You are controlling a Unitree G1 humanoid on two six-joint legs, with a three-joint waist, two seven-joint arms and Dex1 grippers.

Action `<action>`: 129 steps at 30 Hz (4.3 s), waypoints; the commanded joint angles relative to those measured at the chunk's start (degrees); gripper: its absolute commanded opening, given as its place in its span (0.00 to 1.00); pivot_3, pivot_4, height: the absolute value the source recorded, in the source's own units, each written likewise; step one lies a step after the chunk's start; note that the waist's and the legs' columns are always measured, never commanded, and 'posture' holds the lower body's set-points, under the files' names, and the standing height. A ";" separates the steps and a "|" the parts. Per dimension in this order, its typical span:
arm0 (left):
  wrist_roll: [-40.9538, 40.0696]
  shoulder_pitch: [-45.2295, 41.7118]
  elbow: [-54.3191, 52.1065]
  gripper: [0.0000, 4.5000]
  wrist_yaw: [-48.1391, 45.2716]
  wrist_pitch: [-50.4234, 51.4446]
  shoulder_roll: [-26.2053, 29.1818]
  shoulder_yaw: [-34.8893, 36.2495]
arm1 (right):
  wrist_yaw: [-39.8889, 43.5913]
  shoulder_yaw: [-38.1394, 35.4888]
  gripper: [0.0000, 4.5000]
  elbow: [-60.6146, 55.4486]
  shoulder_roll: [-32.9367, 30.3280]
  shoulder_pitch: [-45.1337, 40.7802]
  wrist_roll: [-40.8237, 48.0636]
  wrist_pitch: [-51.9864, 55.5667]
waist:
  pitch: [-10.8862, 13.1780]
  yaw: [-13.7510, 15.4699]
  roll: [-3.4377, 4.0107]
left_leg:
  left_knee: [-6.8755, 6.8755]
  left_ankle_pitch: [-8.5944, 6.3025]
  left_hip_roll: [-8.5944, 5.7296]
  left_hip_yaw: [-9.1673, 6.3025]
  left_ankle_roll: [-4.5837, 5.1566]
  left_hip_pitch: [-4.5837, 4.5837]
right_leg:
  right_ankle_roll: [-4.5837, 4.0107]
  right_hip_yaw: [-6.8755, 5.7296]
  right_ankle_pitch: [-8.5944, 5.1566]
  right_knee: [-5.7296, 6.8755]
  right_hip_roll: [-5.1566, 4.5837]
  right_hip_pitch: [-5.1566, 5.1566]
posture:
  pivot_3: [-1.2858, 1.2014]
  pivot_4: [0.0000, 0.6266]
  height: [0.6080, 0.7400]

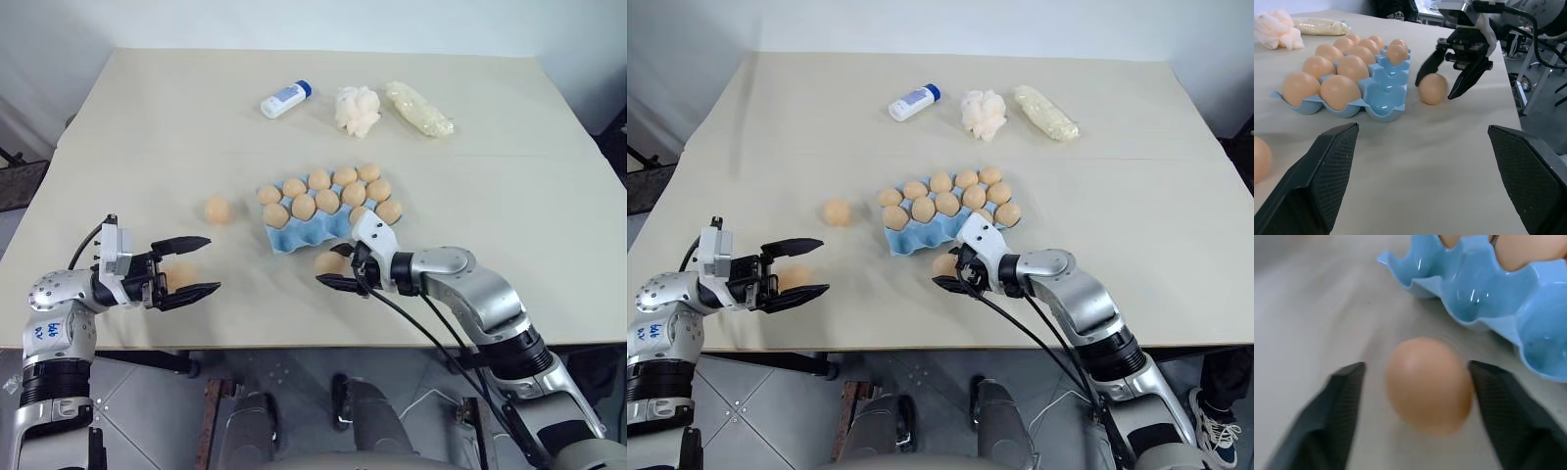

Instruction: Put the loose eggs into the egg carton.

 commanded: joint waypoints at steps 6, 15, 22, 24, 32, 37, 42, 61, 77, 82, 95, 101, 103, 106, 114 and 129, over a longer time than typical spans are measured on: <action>-1.89 1.09 -2.62 1.00 0.70 -0.41 -0.51 1.26 | -0.33 -6.34 0.31 -6.66 -1.18 -0.61 3.37 2.76 | 0.01 0.03 0.01 | 0.00 0.00 0.00 0.00 0.00 0.00 | 0.00 0.00 0.00 -0.01 -0.01 0.00 | 0.52 0.24 1.00; -2.26 1.31 -2.86 1.00 1.43 -0.57 -0.91 1.17 | -2.86 -10.71 0.30 -0.95 -0.21 -8.39 2.49 1.08 | 0.01 -0.03 0.01 | 0.01 0.00 0.05 0.00 -0.03 0.03 | -0.06 -0.01 0.00 -0.01 0.02 0.00 | 0.52 0.24 1.00; -2.26 1.36 -3.19 1.00 1.75 -0.59 -1.20 1.23 | -2.27 -7.61 0.30 7.91 3.04 -11.25 -1.17 -5.08 | 0.02 -0.20 0.03 | 0.01 -0.02 0.04 0.07 -0.04 -0.02 | -0.05 -0.02 0.01 -0.02 0.02 -0.02 | 0.52 0.24 1.00; -2.34 1.51 -3.43 1.00 1.88 -0.59 -1.21 1.36 | -2.07 -7.12 0.38 9.55 3.65 -11.60 -2.01 -6.41 | 0.02 -0.16 0.03 | 0.00 -0.01 0.06 0.06 -0.04 -0.01 | -0.05 -0.03 0.01 0.00 0.04 -0.03 | 0.52 0.24 1.00; -2.70 2.13 -4.53 1.00 2.76 -0.50 -0.99 1.98 | -0.98 -7.27 0.99 10.93 4.29 -12.69 -2.51 -7.09 | 0.02 -0.12 0.04 | 0.00 -0.01 0.06 0.05 -0.04 -0.01 | -0.05 -0.03 0.01 0.00 0.01 -0.03 | 0.52 0.24 1.00; -2.93 2.62 -5.95 1.00 4.03 -0.68 -0.69 2.66 | 2.01 -8.84 0.99 6.27 0.17 -11.02 -1.46 -5.74 | 0.04 -0.09 0.06 | 0.00 -0.02 0.05 0.04 -0.04 -0.02 | -0.05 -0.03 0.01 -0.01 -0.01 -0.03 | 0.52 0.24 1.00; -3.06 3.45 -10.50 1.00 9.84 0.22 -0.78 5.04 | 8.45 -14.92 0.99 3.48 -6.03 -7.55 2.80 -9.80 | 0.04 0.06 0.06 | 0.00 -0.03 0.06 0.02 -0.06 -0.03 | -0.05 -0.04 0.01 -0.03 -0.01 -0.02 | 0.52 0.24 1.00; 11.21 23.41 -47.80 1.00 66.78 14.66 -16.43 13.21 | 41.13 -25.75 0.99 15.33 -13.53 3.83 17.84 -21.97 | 0.04 0.08 0.06 | -0.01 -0.04 0.02 0.06 -0.05 0.22 | 0.03 0.18 0.05 -0.04 0.04 0.10 | 0.52 0.24 1.00; 15.60 24.69 -45.71 1.00 70.21 25.68 -16.16 4.70 | 41.79 -21.79 0.99 20.28 -11.75 -2.12 15.68 -21.71 | 0.05 0.11 0.07 | -0.01 -0.19 0.08 0.08 -0.31 0.59 | -0.33 0.79 0.20 -0.52 0.35 0.28 | 0.52 0.24 1.00; 15.63 22.79 -42.24 1.00 68.71 28.34 -15.66 1.97 | 40.34 -22.53 0.99 18.72 -12.34 -1.09 16.05 -21.18 | 0.05 0.08 0.07 | -0.04 -0.27 0.11 0.16 -0.20 0.51 | -0.05 0.82 0.37 -0.55 0.34 0.20 | 0.52 0.24 1.00; 15.04 17.87 -41.65 0.36 65.27 28.87 -13.32 -0.28 | 36.75 -25.20 1.00 14.05 -13.55 2.80 17.00 -19.90 | 0.05 0.15 0.07 | -0.14 -0.37 0.17 0.15 -0.40 0.59 | -0.10 0.82 0.35 -0.50 0.43 0.16 | 0.52 0.24 1.00; 14.08 8.35 -39.42 0.36 60.88 24.95 -11.26 -1.50 | 35.56 -26.72 1.00 12.12 -13.89 4.68 18.01 -20.19 | 0.05 0.26 0.07 | -0.15 -0.36 0.15 0.16 -0.38 0.57 | -0.08 0.82 0.36 -0.50 0.43 0.18 | 0.52 0.24 1.00; 13.52 3.80 -37.60 0.36 57.39 22.19 -10.50 -2.79 | 35.17 -27.47 1.00 11.24 -13.77 5.43 18.48 -20.45 | 0.05 0.33 0.07 | -0.13 -0.32 0.15 0.16 -0.32 0.56 | -0.07 0.80 0.36 -0.49 0.47 0.18 | 0.52 0.24 1.00; 12.33 -1.35 -34.51 0.36 54.88 21.31 -10.69 -3.75 | 34.87 -28.27 1.00 10.15 -13.47 6.17 19.27 -20.98 | 0.05 0.33 0.07 | -0.11 -0.31 0.14 0.20 -0.32 0.58 | -0.06 0.81 0.37 -0.47 0.46 0.21 | 0.52 0.24 1.00; 10.88 -17.99 -14.88 0.36 39.10 15.83 -14.43 -12.90 | 34.27 -28.31 1.00 8.89 -12.59 8.30 18.30 -24.36 | 0.05 0.13 0.07 | -0.03 -0.15 0.15 0.61 -0.12 0.57 | -0.03 0.78 0.38 -0.42 0.56 0.25 | 0.52 0.24 1.00; 17.06 -26.14 5.58 0.36 29.75 6.12 -20.17 -21.28 | 26.57 -30.28 1.00 2.23 -11.82 15.46 19.47 -25.32 | 0.06 0.24 0.08 | -0.02 -0.14 0.22 0.62 -0.18 0.61 | -0.05 0.85 0.37 -0.33 0.70 0.21 | 0.52 0.24 1.00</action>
